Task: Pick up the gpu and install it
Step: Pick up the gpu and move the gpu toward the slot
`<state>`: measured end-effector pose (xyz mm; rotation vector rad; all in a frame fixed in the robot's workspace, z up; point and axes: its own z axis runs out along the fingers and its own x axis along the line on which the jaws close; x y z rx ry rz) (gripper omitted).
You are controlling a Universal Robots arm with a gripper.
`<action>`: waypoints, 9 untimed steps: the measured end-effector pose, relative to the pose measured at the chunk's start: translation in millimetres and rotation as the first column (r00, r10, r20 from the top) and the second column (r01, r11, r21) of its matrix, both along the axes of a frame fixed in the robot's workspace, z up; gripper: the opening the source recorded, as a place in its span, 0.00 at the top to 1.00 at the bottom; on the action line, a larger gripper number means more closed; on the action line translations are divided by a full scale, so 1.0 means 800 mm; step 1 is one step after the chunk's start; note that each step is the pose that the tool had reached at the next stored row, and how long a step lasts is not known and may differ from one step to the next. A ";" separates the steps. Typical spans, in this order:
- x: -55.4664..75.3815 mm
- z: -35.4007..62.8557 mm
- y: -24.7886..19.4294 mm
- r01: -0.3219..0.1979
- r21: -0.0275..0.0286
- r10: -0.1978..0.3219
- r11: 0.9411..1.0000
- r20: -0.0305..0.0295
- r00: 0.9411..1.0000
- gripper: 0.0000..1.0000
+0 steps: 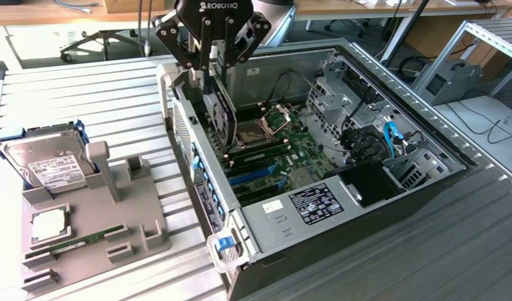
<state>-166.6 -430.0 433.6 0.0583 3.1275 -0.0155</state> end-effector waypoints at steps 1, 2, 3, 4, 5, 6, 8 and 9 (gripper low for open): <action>0.001 0.000 0.0000 0.000 0.000 0.000 1.000 0.000 1.000 0.73; 0.001 0.000 0.0000 0.000 0.000 0.000 1.000 0.000 1.000 0.73; 0.002 -0.001 0.0000 0.000 0.000 0.000 1.000 0.000 1.000 0.73; 0.002 -0.001 0.0000 0.000 0.000 0.000 1.000 -0.001 1.000 0.73; 0.003 -0.001 0.0000 0.000 0.000 0.000 1.000 -0.001 1.000 0.73; 0.003 -0.001 0.0000 0.000 0.000 0.000 1.000 -0.001 1.000 0.73; 0.004 -0.001 0.0000 0.000 0.000 0.000 1.000 -0.001 1.000 0.73; 0.004 -0.001 0.0000 0.000 0.000 0.000 1.000 -0.001 1.000 0.73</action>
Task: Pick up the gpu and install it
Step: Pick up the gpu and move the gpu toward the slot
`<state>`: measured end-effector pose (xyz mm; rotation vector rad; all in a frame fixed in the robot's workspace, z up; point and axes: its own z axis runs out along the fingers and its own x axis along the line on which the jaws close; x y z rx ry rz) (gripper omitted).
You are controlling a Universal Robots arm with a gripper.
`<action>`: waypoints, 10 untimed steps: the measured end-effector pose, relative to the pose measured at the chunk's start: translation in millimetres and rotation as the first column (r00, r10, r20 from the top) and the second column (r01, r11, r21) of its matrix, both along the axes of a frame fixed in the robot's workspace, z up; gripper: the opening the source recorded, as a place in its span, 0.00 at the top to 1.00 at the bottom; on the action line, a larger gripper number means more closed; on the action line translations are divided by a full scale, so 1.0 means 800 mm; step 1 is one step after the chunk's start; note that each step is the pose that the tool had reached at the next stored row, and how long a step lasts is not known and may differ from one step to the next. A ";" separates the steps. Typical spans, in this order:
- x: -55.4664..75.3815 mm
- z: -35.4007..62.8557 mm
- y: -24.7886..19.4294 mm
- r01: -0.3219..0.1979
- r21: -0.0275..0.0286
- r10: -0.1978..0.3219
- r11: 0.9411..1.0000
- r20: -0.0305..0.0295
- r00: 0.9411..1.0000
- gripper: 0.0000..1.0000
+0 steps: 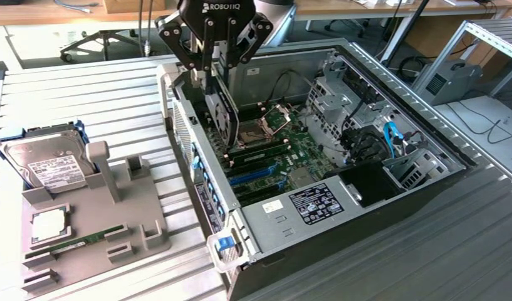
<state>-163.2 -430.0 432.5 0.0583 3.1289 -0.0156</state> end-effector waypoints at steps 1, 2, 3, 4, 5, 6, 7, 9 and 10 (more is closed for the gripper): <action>0.000 0.000 0.0000 0.000 0.000 0.000 1.000 0.000 1.000 0.73; 0.001 0.000 0.0000 0.000 0.000 0.000 1.000 0.000 1.000 0.73; 0.001 0.000 0.0000 0.000 0.000 0.000 1.000 0.000 1.000 0.73; 0.002 -0.001 0.0000 0.000 0.000 0.000 1.000 0.000 1.000 0.73; 0.002 -0.001 0.0000 0.000 0.000 0.000 1.000 -0.001 1.000 0.73; 0.003 -0.001 0.0000 0.000 0.000 0.000 1.000 -0.001 1.000 0.73; 0.003 -0.001 0.0000 0.000 0.000 0.000 1.000 -0.001 1.000 0.73; 0.004 -0.001 0.0000 0.000 0.000 0.000 1.000 -0.001 1.000 0.73; 0.005 -0.002 0.0000 0.000 0.000 0.000 1.000 -0.002 1.000 0.73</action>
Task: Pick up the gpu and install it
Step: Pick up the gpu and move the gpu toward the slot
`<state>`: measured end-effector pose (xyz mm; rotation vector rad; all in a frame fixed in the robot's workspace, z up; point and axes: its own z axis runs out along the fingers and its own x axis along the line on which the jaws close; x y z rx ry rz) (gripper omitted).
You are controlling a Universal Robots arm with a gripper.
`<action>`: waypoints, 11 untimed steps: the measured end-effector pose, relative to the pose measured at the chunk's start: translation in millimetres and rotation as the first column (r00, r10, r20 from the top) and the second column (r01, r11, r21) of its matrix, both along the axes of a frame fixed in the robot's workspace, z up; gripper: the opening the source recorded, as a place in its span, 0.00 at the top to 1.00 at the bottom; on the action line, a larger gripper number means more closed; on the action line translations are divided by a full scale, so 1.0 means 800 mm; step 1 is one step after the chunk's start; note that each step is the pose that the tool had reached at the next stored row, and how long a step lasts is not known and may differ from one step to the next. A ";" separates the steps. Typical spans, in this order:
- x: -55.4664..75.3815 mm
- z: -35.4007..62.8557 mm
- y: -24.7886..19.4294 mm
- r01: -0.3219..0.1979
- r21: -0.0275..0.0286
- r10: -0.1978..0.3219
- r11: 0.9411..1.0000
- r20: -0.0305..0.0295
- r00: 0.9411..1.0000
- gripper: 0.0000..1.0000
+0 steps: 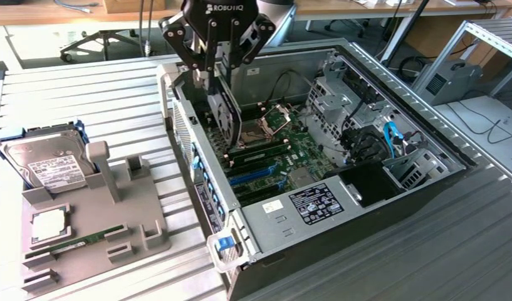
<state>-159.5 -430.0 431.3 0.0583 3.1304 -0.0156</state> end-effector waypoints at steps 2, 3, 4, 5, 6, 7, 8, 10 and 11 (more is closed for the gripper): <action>0.002 0.000 0.0000 0.000 0.000 0.000 1.000 0.000 1.000 0.73; 0.002 -0.001 0.0000 0.000 0.000 0.000 1.000 -0.001 1.000 0.73; 0.004 -0.001 0.0000 0.000 0.000 0.000 1.000 -0.001 1.000 0.73; 0.005 -0.001 0.0000 0.000 0.000 0.000 1.000 -0.001 1.000 0.73; 0.006 -0.002 0.0000 0.000 0.000 0.000 1.000 -0.002 1.000 0.73; 0.007 -0.002 0.0001 0.000 -0.001 0.000 1.000 -0.002 1.000 0.73; 0.008 -0.003 0.0006 0.000 -0.002 0.000 1.000 -0.002 1.000 0.73; 0.010 -0.004 0.0014 0.000 -0.003 0.000 1.000 -0.002 1.000 0.73; 0.011 -0.004 0.0020 0.000 -0.003 0.000 1.000 -0.003 1.000 0.73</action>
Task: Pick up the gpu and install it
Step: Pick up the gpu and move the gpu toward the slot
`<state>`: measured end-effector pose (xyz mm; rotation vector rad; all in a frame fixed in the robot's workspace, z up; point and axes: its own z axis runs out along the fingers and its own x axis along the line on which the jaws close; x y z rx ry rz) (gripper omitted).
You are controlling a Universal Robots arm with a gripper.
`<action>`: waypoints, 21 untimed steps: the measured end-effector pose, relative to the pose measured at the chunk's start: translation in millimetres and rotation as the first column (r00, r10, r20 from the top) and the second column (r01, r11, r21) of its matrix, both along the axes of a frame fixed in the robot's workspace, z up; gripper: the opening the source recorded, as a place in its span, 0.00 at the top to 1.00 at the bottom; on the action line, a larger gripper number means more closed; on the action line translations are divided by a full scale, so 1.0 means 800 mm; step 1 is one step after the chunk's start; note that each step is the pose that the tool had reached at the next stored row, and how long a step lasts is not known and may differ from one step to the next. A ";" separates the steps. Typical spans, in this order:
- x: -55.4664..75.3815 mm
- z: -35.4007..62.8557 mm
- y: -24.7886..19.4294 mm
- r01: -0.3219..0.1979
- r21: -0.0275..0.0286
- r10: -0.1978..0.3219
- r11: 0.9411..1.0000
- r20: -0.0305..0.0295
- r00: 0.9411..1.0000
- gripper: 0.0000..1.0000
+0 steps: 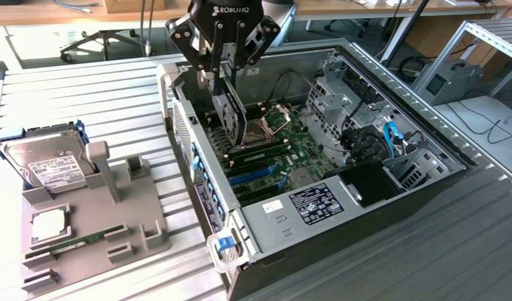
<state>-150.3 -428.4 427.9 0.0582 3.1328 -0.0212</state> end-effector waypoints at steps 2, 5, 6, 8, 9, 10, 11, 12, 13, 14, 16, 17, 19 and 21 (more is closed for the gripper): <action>0.002 -0.001 0.0010 0.000 -0.001 0.000 1.000 0.000 1.000 0.73; 0.007 -0.002 0.0030 0.000 -0.002 0.000 1.000 0.000 1.000 0.73; 0.008 -0.003 0.0037 0.000 -0.003 0.000 1.000 0.000 1.000 0.73; 0.012 -0.003 0.0060 0.000 -0.004 0.000 1.000 -0.001 1.000 0.73; 0.015 -0.004 0.0077 0.000 -0.005 0.000 1.000 -0.001 1.000 0.73; 0.017 -0.004 0.0089 0.000 -0.006 0.000 1.000 -0.001 1.000 0.73; 0.019 -0.005 0.0105 0.000 -0.007 0.000 1.000 -0.001 1.000 0.73; 0.021 -0.005 0.0120 0.000 -0.008 0.000 1.000 -0.001 1.000 0.73; 0.024 -0.005 0.0134 0.000 -0.008 0.000 1.000 -0.002 1.000 0.73; 0.026 -0.006 0.0151 0.000 -0.009 0.000 1.000 -0.002 1.000 0.73; 0.032 -0.007 0.0195 0.000 -0.011 0.000 1.000 -0.002 1.000 0.73; 0.035 -0.007 0.0213 0.000 -0.011 0.000 1.000 -0.002 1.000 0.73; 0.038 -0.008 0.0228 0.000 -0.012 0.000 1.000 -0.002 1.000 0.73; 0.040 -0.008 0.0236 0.000 -0.012 0.000 1.000 -0.002 1.000 0.73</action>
